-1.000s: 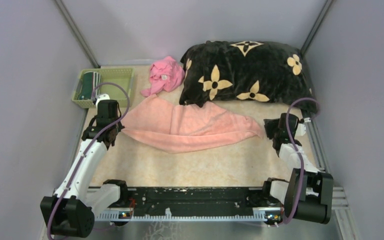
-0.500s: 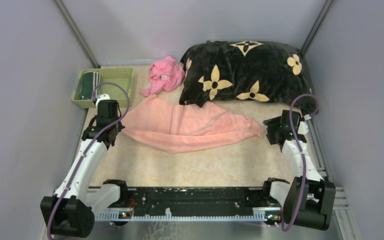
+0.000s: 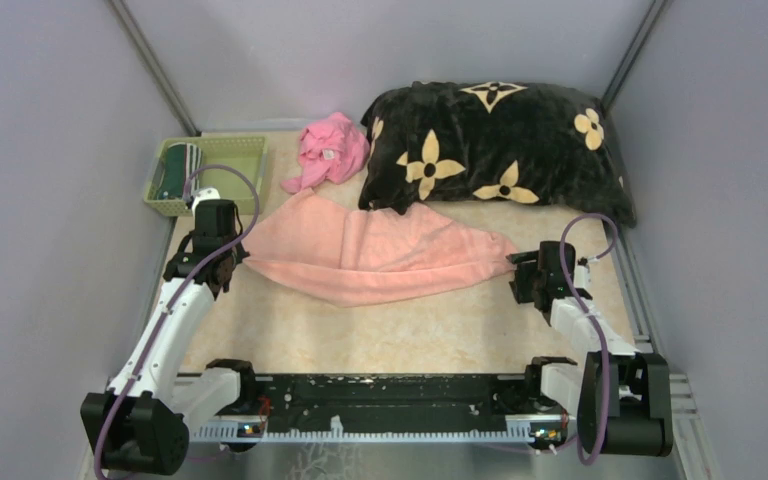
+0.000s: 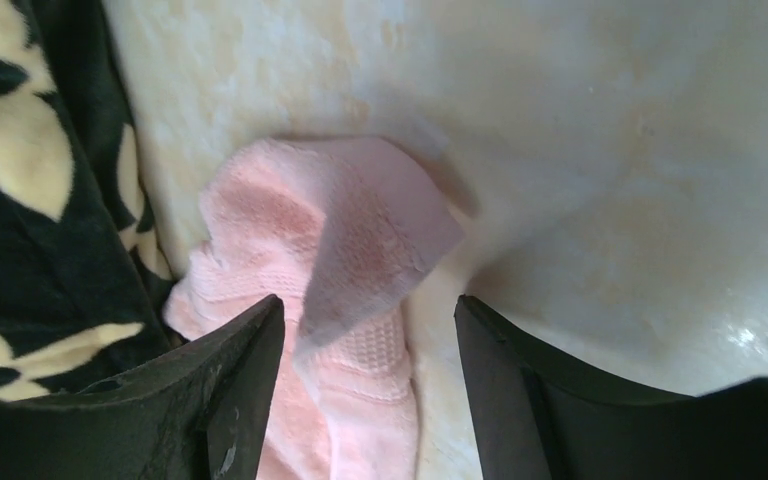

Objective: Roll the towels
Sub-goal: Flatten out the towel at the center of the board.

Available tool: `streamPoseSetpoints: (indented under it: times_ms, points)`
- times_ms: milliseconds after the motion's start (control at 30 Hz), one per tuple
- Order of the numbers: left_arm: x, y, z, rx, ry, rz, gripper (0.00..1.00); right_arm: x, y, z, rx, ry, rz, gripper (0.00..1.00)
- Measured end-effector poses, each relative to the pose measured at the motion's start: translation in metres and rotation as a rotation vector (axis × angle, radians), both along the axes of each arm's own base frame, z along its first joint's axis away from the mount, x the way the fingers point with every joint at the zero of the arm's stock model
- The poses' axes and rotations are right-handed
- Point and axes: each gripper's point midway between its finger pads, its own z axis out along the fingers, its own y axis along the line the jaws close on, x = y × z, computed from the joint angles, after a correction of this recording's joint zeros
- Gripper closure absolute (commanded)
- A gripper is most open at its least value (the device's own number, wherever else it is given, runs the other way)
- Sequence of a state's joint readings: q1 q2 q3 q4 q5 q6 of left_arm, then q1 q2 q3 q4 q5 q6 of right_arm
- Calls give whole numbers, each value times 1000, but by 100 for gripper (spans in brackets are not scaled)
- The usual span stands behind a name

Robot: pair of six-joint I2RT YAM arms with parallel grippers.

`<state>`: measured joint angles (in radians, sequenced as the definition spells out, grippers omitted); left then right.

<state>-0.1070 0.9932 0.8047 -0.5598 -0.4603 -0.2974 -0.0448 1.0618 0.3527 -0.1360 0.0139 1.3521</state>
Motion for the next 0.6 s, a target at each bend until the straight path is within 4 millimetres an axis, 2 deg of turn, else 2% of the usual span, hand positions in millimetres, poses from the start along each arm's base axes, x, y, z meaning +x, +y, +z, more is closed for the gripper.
streamPoseSetpoints:
  times_ms: [267,600]
  points:
    - [0,0,0,0,0,0,100,22,-19,10,-44,-104,-101,48]
    - [0,0,-1,0,3,0,100,28,-50,17,-96,-142,-167,65]
